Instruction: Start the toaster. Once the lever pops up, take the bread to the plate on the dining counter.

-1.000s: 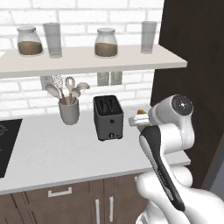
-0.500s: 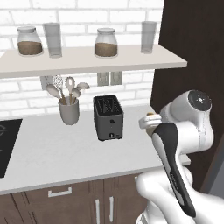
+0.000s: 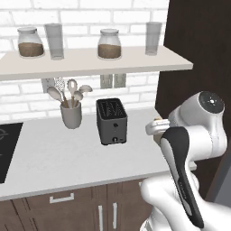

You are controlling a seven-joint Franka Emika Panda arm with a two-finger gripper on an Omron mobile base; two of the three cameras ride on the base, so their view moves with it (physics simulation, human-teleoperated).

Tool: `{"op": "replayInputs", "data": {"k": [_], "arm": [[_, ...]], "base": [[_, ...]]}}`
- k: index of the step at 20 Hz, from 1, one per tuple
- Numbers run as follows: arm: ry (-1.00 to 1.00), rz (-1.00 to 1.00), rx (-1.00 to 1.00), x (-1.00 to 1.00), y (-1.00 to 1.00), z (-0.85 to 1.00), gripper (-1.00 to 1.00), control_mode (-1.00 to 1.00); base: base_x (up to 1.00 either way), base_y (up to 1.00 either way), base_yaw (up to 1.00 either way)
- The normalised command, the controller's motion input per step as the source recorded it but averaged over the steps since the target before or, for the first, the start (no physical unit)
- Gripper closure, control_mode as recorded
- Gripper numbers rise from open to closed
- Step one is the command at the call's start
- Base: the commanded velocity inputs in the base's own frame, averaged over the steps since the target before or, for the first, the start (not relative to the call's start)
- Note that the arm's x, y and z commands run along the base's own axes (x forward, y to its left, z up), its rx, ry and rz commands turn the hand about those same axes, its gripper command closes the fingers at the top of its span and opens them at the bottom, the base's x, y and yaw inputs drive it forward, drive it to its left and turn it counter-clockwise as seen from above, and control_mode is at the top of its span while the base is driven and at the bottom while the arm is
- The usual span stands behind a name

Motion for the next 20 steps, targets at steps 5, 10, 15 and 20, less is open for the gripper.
{"op": "replayInputs", "data": {"k": [5, 10, 15, 20], "arm": [[0.0, 0.0, 0.0, -0.07, 0.04, 0.0, 1.0, -1.0], [0.0, 0.0, 0.0, -0.04, 0.01, 0.0, 1.0, 1.0], [0.0, 0.0, 0.0, 0.0, 0.0, 0.0, 1.0, 1.0], [0.0, 0.0, 0.0, 0.0, 0.0, 0.0, 1.0, 1.0]], "base": [[0.0, 0.0, 0.0], [-0.01, 0.0, 0.0], [-0.38, 0.09, 0.0], [-0.79, 0.61, 0.16]]}}
